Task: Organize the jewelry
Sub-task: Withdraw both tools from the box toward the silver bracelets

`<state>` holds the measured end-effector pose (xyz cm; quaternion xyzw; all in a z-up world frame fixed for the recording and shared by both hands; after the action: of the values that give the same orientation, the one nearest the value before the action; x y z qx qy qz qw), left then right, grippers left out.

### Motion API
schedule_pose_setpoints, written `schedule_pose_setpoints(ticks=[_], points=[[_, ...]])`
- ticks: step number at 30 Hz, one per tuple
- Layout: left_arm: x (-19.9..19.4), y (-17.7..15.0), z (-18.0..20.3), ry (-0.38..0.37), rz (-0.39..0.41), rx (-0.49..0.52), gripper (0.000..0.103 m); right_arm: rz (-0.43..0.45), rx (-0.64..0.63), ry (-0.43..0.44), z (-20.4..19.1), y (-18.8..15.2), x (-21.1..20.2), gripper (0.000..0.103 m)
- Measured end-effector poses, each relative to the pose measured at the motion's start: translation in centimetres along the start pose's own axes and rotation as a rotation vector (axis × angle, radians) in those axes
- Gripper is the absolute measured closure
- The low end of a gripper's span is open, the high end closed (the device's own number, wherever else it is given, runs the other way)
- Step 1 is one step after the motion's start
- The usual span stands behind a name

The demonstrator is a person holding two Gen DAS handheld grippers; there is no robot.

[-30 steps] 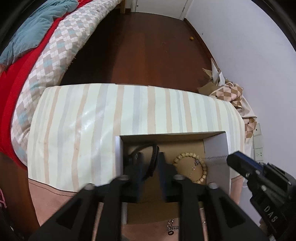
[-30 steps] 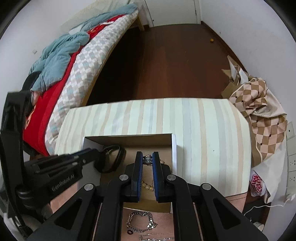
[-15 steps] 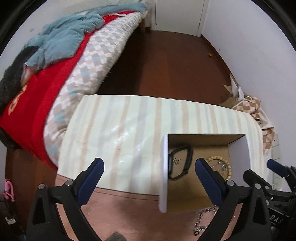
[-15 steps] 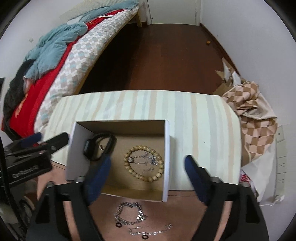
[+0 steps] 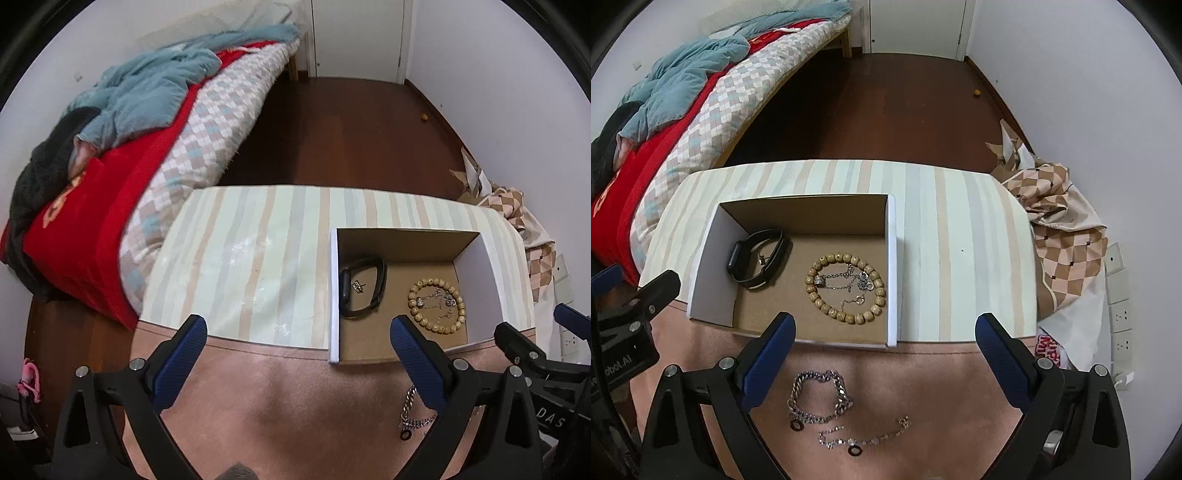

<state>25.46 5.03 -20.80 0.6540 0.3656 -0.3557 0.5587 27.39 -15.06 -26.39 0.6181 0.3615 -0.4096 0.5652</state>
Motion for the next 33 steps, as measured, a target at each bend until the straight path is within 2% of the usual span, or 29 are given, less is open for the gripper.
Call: schedule_pose_setpoints(ticks=[5,12,23,29,33], points=[[-3.0,-0.3,-0.1,0.024,0.062,-0.003,0.002,0.064,0.007,-0.007,0.3,-0.4,-2.9,0.004],[-7.7,-0.7,0.4,0.012,0.140,-0.012,0.002,0.163,0.014,-0.016,0.8,-1.1,-8.0,0.004],[-13.0,-1.7,1.0,-0.002,0.222,-0.016,0.002,0.311,0.032,-0.004,1.8,-2.3,-16.1,0.004],[-13.5,-2.7,1.2,0.016,0.230,-0.032,0.002,0.332,0.049,0.028,2.2,-3.1,-17.9,0.004],[-11.6,-4.0,1.3,0.016,0.200,-0.059,0.002,0.297,0.068,0.040,3.0,-4.1,-16.6,0.004]])
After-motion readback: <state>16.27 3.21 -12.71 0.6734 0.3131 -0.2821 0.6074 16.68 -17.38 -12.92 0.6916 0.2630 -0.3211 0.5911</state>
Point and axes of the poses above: each gripper's, at about its wrist camera, not at the fingertips, and x roughly the way its jaws point, z to its right, y to its top, the point moved 7 cm from there along x, roughly the way its jaws point, and after that the axes turned 7 degrees about x, right-handed, at the moved point
